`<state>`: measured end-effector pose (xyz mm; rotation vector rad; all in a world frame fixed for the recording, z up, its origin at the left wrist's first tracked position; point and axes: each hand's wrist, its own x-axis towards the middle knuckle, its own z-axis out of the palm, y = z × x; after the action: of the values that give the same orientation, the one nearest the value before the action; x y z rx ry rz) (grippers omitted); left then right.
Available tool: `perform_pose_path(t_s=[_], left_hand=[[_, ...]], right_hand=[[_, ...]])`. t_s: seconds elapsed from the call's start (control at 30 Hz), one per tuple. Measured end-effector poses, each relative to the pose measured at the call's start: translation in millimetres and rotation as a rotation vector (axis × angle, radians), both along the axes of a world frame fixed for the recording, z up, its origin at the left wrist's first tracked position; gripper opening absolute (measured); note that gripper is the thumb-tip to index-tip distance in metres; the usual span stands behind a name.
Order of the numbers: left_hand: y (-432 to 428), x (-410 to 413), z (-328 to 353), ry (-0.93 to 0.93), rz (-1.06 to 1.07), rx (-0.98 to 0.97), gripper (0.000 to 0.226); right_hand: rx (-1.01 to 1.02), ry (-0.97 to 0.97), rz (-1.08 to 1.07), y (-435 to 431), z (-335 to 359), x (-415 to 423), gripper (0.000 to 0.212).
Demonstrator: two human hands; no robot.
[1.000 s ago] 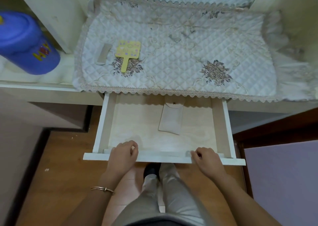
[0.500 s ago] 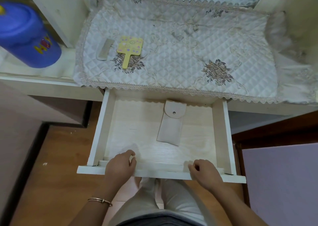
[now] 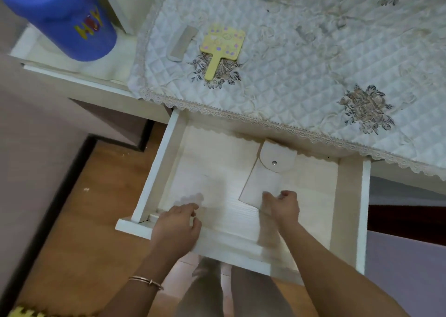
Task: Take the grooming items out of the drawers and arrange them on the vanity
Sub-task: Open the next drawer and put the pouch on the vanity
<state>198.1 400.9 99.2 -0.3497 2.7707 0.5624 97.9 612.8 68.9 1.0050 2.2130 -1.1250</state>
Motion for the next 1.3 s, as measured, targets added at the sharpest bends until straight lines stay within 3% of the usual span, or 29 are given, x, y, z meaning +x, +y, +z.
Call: perform_pose_path(t_s=[0.17, 0.33, 0.5, 0.63, 0.8, 0.93, 1.07, 1.17, 1.23, 1.3], left_hand=[[1, -3, 0, -0.082, 0.05, 0.028, 0.035], [1, 0, -1, -0.15, 0.093, 0.059, 0.034], [1, 4, 4, -0.148, 0.115, 0.1, 0.032], [0, 1, 13, -0.119, 0.092, 0.127, 0.031], [-4, 0, 16, -0.126, 0.114, 0.197, 0.028], [-5, -1, 18, -0.123, 0.158, 0.202, 0.027], [-8, 1, 20, -0.133, 0.252, 0.218, 0.026], [-8, 1, 20, -0.144, 0.287, 0.216, 0.026], [-6, 1, 21, -0.146, 0.302, 0.208, 0.027], [-4, 2, 20, -0.143, 0.304, 0.19, 0.026]], right_hand=[[-0.061, -0.043, -0.115, -18, -9, -17, 0.058], [-0.192, -0.029, 0.02, -12, 11, -8, 0.028], [-0.154, -0.01, 0.441, 1, 55, 16, 0.016], [-0.273, 0.062, 0.656, 8, 96, 9, 0.018], [-0.421, 0.309, 0.465, -3, 132, -53, 0.021], [-0.312, 0.511, 0.253, -23, 140, -123, 0.027], [-0.276, 0.497, 0.131, -38, 127, -187, 0.041], [-0.081, 0.49, 0.199, -44, 114, -204, 0.058], [0.077, 0.49, 0.356, -44, 108, -200, 0.07], [0.186, 0.529, 0.574, -41, 95, -193, 0.066]])
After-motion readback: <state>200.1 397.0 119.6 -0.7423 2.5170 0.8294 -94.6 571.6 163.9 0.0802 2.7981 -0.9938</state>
